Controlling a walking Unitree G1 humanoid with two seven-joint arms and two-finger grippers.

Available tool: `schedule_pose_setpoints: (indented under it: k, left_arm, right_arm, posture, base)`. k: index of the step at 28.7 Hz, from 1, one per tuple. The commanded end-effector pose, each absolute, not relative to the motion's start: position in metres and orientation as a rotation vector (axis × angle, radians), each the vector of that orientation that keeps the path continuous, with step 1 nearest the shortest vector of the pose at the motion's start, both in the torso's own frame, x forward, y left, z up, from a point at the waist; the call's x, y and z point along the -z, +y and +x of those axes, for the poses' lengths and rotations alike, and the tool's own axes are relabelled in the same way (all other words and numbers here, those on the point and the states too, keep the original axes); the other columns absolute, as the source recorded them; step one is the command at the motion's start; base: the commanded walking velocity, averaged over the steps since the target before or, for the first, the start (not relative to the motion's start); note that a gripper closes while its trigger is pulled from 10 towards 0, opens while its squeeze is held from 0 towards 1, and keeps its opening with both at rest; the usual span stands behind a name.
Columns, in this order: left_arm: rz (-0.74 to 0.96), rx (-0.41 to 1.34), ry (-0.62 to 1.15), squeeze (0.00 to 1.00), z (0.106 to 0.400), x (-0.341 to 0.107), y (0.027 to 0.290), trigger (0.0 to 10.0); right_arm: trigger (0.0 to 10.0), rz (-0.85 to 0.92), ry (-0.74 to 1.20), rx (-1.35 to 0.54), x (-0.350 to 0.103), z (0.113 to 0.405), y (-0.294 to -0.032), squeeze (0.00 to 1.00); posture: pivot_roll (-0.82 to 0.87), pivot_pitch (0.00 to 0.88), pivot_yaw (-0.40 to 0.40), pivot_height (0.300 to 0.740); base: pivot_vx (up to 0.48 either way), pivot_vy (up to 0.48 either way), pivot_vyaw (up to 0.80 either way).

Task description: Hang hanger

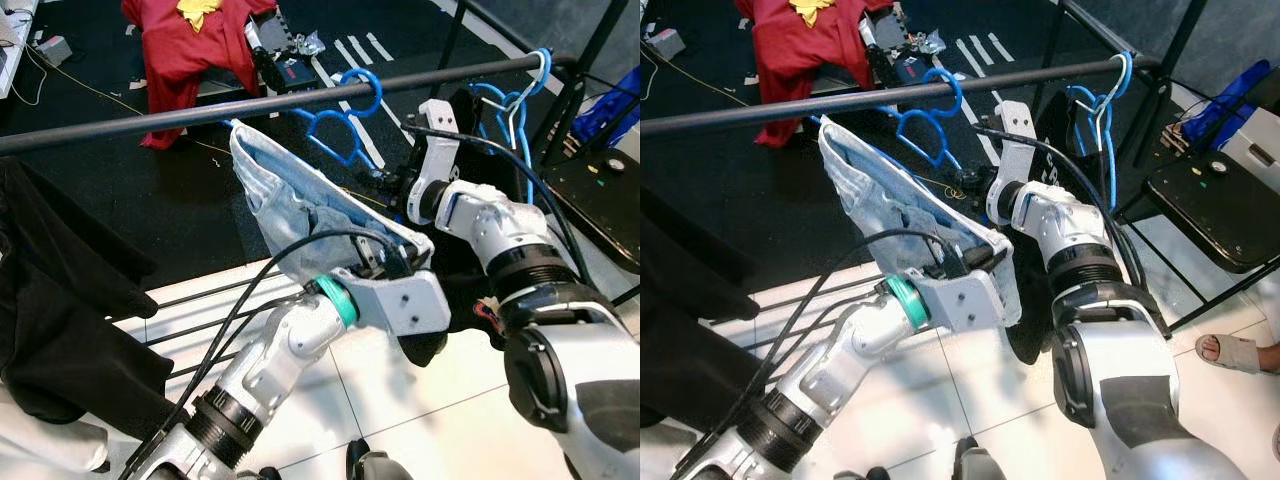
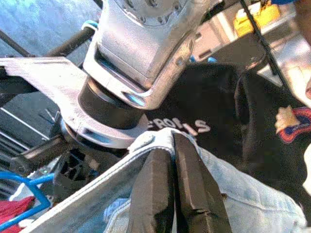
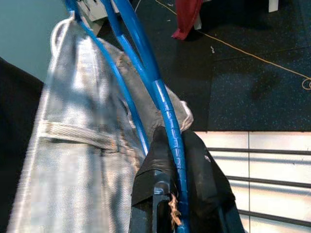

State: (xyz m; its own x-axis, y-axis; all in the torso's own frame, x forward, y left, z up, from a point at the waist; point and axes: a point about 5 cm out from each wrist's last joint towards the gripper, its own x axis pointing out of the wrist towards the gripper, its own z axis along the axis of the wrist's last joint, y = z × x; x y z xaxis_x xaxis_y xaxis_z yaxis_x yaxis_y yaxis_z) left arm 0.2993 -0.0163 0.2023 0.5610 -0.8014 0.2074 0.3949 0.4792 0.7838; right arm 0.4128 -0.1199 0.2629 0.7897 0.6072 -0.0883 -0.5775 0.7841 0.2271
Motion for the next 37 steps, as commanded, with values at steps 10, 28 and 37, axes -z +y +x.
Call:
schedule_pose_setpoints:
  k: [10,28,37]
  left_arm:
    - [1.07,0.94,-0.8,0.0,0.294,-0.198,-0.037,10.0]
    - [1.279,0.962,-0.733,0.0,0.29,-0.168,0.038,10.0]
    - [1.142,0.994,-0.759,0.0,0.271,-0.163,0.007,10.0]
  right_arm:
    - [10.0,0.164,0.13,-0.705,-0.274,0.412,-0.098,0.0]
    - [10.0,0.119,0.181,-0.679,-0.258,0.412,-0.115,0.0]
    - [10.0,0.118,0.168,-0.665,-0.26,0.413,-0.113,0.0]
  posture:
    - [-0.19,0.193,0.05,0.74]
    - [-0.18,0.191,0.048,0.74]
    - [-0.18,0.195,0.048,0.74]
  base:
    - [0.0,0.0,0.0]
    - [0.0,0.0,0.0]
    - [0.0,0.0,0.0]
